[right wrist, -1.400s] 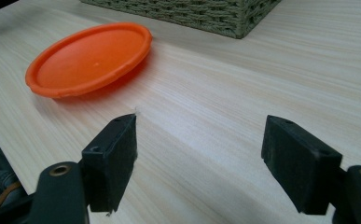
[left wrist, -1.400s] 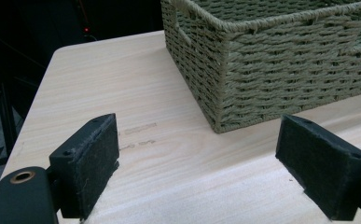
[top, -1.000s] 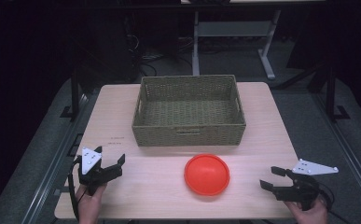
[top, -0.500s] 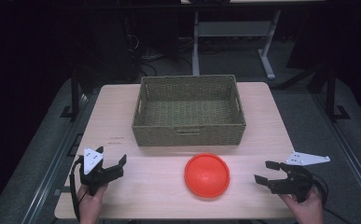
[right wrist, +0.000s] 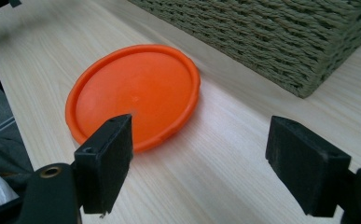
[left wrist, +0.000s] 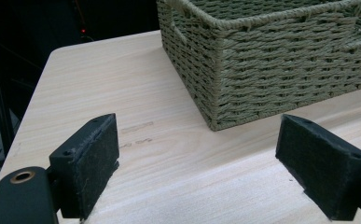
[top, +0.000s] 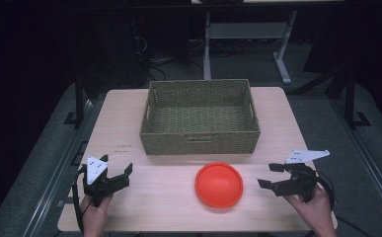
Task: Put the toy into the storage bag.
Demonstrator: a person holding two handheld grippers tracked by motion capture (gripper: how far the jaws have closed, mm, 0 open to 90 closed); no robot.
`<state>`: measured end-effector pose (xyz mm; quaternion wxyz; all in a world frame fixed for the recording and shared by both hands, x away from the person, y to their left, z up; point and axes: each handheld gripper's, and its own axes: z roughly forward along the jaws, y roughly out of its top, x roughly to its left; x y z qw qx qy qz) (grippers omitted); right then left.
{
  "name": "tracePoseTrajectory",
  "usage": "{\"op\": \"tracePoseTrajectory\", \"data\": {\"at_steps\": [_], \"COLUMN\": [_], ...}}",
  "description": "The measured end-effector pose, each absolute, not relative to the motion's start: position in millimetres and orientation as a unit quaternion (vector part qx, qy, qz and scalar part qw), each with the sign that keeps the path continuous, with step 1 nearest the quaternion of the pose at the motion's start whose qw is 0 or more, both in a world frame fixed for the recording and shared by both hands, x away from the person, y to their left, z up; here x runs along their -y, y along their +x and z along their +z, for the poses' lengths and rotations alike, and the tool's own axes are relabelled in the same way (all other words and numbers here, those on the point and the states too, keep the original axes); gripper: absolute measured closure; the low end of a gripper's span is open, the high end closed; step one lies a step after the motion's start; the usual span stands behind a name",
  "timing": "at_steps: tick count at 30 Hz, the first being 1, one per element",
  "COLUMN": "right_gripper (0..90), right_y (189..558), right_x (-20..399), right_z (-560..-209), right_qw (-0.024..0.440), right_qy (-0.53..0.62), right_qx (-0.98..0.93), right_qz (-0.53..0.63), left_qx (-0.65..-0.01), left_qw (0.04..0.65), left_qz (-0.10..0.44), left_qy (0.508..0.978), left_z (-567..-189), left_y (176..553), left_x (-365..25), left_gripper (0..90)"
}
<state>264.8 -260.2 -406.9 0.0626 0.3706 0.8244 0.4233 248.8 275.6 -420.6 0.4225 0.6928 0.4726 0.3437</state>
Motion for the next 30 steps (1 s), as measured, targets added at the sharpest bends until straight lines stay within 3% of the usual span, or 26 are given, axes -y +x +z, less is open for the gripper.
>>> {"op": "tracePoseTrajectory", "data": {"at_steps": [15,30], "right_gripper": [24.8,32.9], "right_y": [287.4,320.7], "right_x": [216.3,185.0], "right_z": [-400.1,-427.8], "right_qw": [0.044,-0.008], "right_qy": [0.347,0.368], "right_qx": [-0.857,-0.875], "right_qz": [0.378,0.315], "left_qx": [-0.477,-0.473], "left_qw": [0.424,0.422], "left_qz": [0.344,0.346], "left_qy": [0.689,0.692], "left_z": [-420.3,-420.8], "left_y": [250.3,251.3], "left_x": [-277.0,-276.9], "left_gripper": [12.8,12.8]}}
